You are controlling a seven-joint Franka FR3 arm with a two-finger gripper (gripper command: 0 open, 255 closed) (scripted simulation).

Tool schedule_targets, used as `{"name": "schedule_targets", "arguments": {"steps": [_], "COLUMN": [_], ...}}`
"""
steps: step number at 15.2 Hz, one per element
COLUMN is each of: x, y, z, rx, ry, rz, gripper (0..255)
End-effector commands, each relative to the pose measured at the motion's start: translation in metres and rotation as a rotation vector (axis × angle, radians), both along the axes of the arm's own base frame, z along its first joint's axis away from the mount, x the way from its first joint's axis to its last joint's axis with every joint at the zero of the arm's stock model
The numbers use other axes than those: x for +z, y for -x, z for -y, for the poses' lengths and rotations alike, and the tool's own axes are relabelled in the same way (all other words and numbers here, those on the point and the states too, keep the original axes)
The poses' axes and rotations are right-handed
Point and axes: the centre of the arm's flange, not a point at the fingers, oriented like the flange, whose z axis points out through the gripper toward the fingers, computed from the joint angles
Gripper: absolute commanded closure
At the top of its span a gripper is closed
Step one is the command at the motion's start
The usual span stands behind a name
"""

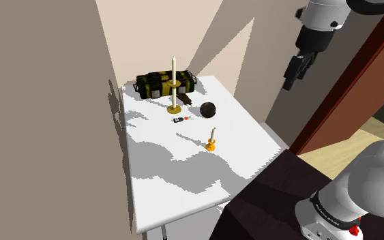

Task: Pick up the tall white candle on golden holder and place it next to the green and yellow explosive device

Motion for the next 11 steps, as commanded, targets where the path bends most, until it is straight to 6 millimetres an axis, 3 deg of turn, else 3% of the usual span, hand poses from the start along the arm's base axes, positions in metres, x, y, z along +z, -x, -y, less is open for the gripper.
{"name": "schedule_targets", "arguments": {"steps": [1, 11], "x": [0.000, -0.126], "y": [0.000, -0.017], "z": [0.000, -0.013], "rx": [0.000, -0.028], "ry": [0.000, -0.042], "rz": [0.000, 0.137], "gripper": [0, 0]}}
